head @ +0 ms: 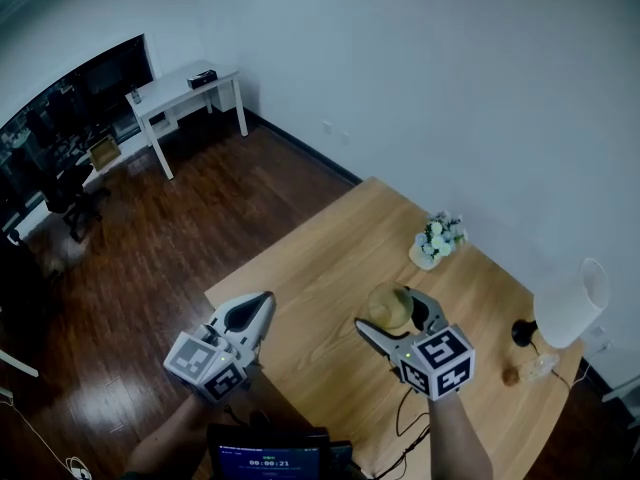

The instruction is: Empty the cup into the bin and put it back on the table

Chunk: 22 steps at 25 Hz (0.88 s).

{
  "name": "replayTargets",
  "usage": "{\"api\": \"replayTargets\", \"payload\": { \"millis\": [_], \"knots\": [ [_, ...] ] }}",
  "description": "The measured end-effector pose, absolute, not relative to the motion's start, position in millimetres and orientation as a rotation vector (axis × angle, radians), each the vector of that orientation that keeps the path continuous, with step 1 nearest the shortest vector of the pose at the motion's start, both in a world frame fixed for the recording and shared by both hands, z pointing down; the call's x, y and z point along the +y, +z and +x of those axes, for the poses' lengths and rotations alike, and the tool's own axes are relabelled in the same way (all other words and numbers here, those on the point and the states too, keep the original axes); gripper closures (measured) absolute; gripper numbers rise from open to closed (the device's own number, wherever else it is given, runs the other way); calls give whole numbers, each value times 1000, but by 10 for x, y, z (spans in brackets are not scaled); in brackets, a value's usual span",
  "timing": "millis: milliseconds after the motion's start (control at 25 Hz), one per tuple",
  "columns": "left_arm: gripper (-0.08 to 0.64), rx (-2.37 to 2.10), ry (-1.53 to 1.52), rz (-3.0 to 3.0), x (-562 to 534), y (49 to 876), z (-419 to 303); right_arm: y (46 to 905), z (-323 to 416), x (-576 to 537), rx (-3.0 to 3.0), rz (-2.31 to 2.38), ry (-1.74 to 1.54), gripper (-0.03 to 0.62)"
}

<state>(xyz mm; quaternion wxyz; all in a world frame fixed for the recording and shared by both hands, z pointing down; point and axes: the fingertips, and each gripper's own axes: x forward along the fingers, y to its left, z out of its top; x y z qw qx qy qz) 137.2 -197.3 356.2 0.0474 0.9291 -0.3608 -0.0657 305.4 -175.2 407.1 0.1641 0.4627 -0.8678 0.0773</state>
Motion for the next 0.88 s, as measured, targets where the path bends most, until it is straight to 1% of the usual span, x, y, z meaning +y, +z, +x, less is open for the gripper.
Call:
{"api": "replayTargets", "payload": {
  "millis": [400,680,880],
  "knots": [
    [569,-1165,-244,2817,-2191,3522,569,3954,2255,-2032,-2482,1246,166,202],
    [569,-1127,-307,2835,-2255,3394,183,3863,1747,-2114,-2491,1227,172,202],
    [569,-1167,-351,2853,-2330,3345,-9,3789,1511,-2157,-2495,1208,164,202]
  ]
}}
